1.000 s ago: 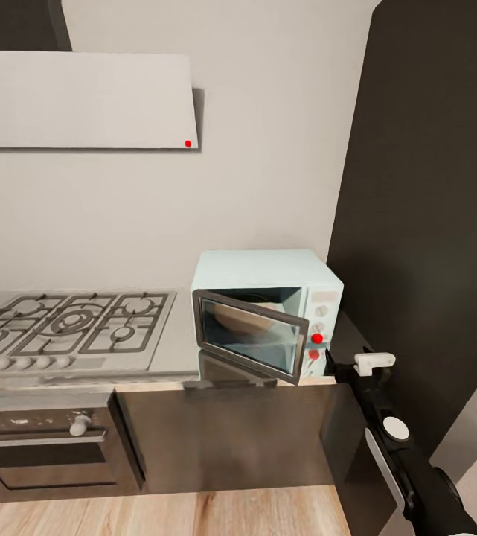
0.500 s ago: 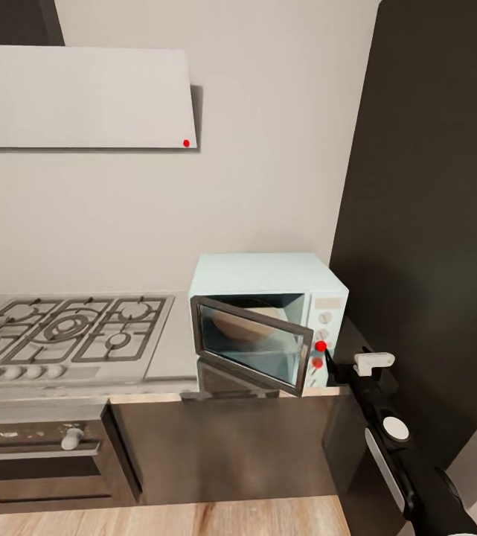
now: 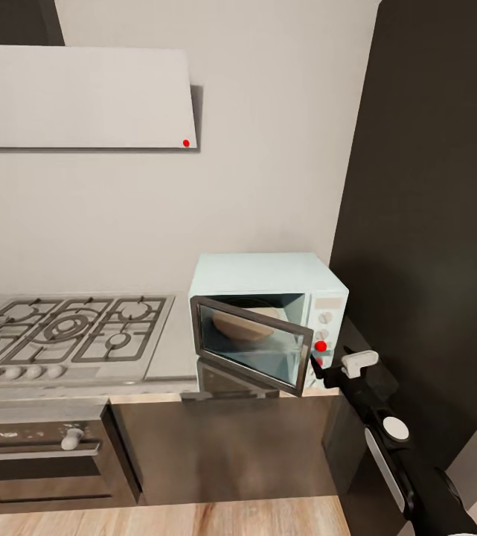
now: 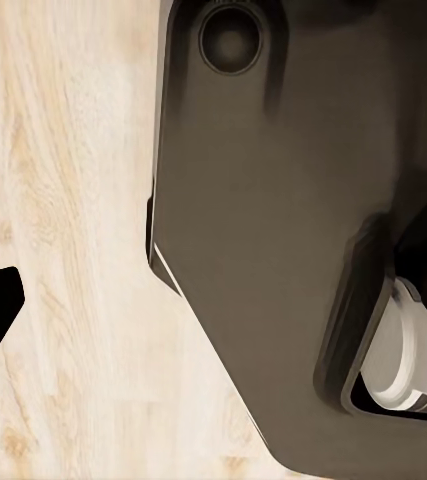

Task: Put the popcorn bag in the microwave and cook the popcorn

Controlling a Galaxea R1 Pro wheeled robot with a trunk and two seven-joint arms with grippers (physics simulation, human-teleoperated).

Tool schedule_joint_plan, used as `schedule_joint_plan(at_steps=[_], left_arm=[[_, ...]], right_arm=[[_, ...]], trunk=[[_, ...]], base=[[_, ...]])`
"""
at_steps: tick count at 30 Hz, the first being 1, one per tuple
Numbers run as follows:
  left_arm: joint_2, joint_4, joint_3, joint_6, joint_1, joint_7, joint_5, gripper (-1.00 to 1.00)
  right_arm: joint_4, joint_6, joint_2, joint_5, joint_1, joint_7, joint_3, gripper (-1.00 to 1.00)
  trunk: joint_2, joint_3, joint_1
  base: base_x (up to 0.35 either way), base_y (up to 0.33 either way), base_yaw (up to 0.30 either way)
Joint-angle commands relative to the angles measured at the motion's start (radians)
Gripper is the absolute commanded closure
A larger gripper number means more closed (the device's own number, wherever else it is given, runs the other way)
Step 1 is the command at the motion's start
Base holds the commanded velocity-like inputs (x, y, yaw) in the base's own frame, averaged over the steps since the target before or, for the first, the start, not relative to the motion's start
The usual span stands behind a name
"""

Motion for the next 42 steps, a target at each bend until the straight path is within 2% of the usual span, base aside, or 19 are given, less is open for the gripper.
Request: schedule_joint_plan(at_steps=[1,10,33,34,36,38,42], left_arm=[[0.0,-0.001,0.006,-0.001,0.0,0.0,0.001,-1.0],[0.0,-0.001,0.006,-0.001,0.0,0.0,0.001,-1.0],[0.0,0.0,0.006,-0.001,0.0,0.0,0.001,-1.0],[0.0,0.0,0.006,-0.001,0.0,0.0,0.001,-1.0],[0.0,0.0,0.006,-0.001,0.0,0.0,0.001,-1.0],[0.0,0.0,0.006,-0.001,0.0,0.0,0.001,-1.0],[0.0,0.0,0.006,-0.001,0.0,0.0,0.001,-1.0]], right_arm=[[0.0,-0.003,-0.001,-0.001,-0.001,0.008,0.001,-1.0],[0.0,-0.002,-0.001,-0.001,-0.001,0.02,0.001,-1.0],[0.0,-0.003,-0.003,-0.001,-0.001,0.028,0.001,-1.0],[0.0,-0.003,-0.003,-0.001,-0.001,0.045,0.001,-1.0],[0.0,-0.002,-0.003,0.001,-0.001,0.135,0.001,-1.0],[0.0,-0.001,-0.003,0.002,-0.001,0.186,-0.001,-1.0],[0.0,-0.001,-0.003,0.003,-0.001,0.212,-0.01,-1.0]], trunk=[[-0.001,-0.001,0.0],[-0.001,-0.001,0.0],[-0.001,-0.001,0.0],[-0.001,-0.001,0.0],[-0.001,-0.001,0.0],[-0.001,-0.001,0.0],[-0.001,-0.001,0.0]], base=[[0.0,0.0,0.0],[0.107,0.065,0.0],[0.002,0.001,0.0],[0.0,0.0,0.0],[0.0,0.0,0.0],[0.0,0.0,0.0],[0.0,0.0,0.0]])
